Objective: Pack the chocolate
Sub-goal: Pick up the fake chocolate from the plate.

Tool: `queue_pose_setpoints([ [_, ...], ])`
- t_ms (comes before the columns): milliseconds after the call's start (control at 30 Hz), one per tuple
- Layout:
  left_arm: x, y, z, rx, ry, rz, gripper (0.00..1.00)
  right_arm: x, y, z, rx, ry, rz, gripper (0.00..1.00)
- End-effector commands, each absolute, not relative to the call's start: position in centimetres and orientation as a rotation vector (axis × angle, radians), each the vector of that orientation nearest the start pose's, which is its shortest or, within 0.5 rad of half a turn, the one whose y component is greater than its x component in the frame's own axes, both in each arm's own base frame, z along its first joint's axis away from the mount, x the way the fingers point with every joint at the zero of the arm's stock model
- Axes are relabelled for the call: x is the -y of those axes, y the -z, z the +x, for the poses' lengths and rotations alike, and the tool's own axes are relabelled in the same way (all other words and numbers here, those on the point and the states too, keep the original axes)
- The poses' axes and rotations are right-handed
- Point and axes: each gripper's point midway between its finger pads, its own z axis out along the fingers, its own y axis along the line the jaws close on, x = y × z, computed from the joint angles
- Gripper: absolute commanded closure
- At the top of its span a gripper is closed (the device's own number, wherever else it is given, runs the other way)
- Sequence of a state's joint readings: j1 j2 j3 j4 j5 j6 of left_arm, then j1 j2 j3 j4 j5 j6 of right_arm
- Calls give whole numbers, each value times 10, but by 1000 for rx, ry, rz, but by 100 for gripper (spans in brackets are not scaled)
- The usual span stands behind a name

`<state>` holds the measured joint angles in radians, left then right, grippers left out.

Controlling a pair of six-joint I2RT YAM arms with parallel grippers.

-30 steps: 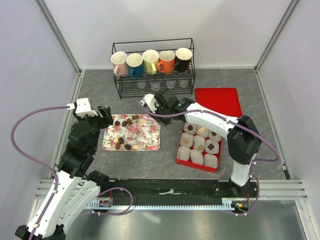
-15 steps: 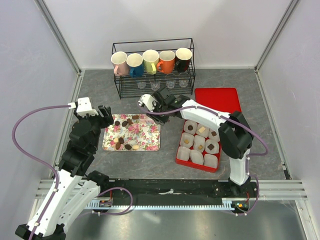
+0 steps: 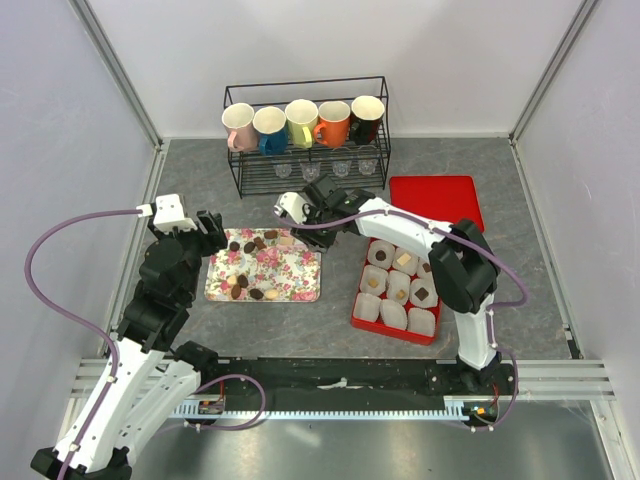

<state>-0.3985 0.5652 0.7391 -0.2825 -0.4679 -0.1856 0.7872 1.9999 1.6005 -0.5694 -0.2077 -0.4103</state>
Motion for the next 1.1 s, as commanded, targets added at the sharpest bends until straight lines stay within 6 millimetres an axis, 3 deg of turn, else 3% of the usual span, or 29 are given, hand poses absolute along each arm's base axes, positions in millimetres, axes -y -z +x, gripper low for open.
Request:
queue_pose_setpoints([
  [0, 33, -295, 266, -1642, 69, -196, 28, -370, -93, 337, -2029, -439, -1528, 54],
  [267, 32, -295, 266, -1639, 68, -200, 28, -365, -85, 346, -2061, -378, -1508, 55],
  [500, 32, -294, 266, -1642, 67, -199, 28, -362, -93, 346, -2059, -370, -1489, 60],
  [833, 33, -297, 265, -1631, 78, -201, 28, -356, -100, 338, -2081, -386, -1459, 80],
  [1067, 32, -299, 263, -1625, 81, -203, 28, -355, -126, 322, -2070, -475, -1398, 89],
])
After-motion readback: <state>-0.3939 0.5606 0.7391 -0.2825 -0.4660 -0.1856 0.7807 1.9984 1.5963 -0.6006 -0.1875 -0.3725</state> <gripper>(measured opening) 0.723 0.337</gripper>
